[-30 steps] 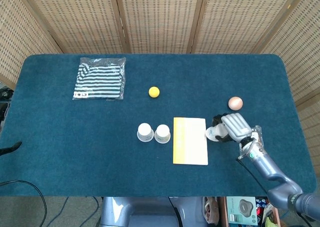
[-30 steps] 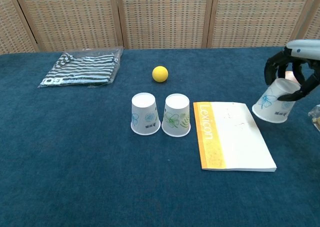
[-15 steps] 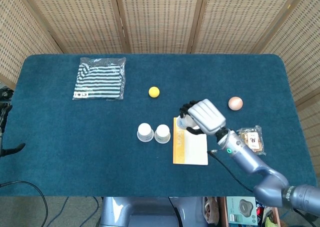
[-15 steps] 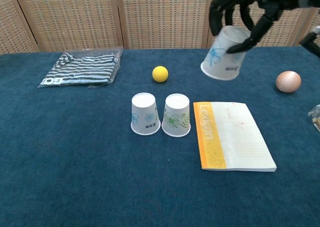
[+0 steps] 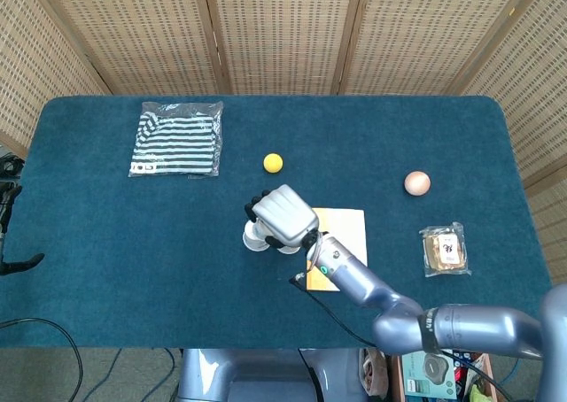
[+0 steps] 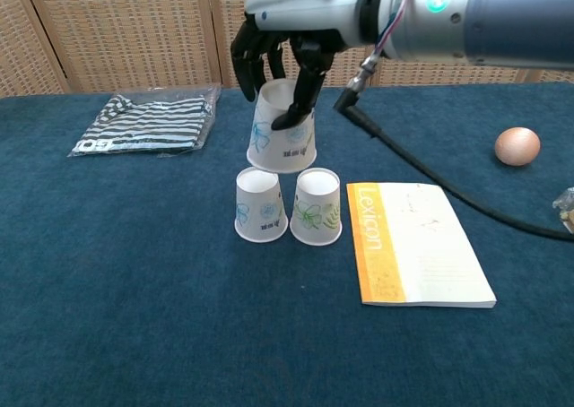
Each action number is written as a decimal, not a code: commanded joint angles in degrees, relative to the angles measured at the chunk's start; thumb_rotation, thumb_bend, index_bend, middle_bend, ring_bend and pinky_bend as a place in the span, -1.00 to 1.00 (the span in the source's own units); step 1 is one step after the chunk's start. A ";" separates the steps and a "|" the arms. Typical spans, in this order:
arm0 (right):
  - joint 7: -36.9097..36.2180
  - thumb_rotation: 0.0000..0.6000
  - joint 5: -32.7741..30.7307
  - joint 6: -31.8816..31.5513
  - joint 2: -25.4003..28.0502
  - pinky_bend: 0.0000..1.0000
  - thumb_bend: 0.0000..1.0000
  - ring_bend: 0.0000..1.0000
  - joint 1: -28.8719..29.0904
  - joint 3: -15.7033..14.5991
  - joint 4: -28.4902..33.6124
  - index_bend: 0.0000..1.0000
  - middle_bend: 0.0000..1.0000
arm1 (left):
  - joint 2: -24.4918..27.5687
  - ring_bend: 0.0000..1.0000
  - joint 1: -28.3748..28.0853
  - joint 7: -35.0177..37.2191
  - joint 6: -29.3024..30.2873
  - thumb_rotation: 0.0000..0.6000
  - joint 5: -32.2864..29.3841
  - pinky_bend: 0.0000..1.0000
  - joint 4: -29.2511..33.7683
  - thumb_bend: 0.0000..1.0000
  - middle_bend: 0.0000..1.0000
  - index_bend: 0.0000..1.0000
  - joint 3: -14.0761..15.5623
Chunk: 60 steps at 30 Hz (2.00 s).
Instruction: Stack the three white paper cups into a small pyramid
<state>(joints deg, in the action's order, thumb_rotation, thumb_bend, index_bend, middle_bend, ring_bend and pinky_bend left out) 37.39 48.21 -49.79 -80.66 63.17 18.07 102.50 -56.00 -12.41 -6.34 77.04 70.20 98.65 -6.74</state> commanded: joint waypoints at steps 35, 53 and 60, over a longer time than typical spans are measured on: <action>12.08 1.00 -17.16 -6.63 -2.37 -0.62 -0.43 -0.70 9.35 -5.94 0.78 -0.61 -0.69 | 0.75 -1.00 0.33 0.92 -1.09 1.00 -0.13 -1.00 0.12 -0.79 -1.00 -1.00 -0.56; 8.11 1.00 0.33 -17.40 12.99 -0.93 -0.49 -0.94 -0.62 -13.80 15.76 -0.61 -0.88 | 1.20 -1.00 0.65 2.16 -1.25 1.00 1.09 -1.00 0.24 -0.79 -1.00 -1.00 -0.28; -4.91 1.00 24.97 -25.79 19.98 -1.00 -0.51 -0.99 -14.25 -22.91 7.97 -0.65 -0.97 | 1.02 -1.00 2.04 1.52 1.30 1.00 3.37 -1.00 1.61 -0.79 -1.00 -1.00 0.68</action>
<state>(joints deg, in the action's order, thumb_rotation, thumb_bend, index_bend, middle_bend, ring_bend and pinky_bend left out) 40.64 60.47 -69.57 -65.46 57.38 1.10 115.34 -54.88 -10.69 -4.68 77.94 73.16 99.97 -6.31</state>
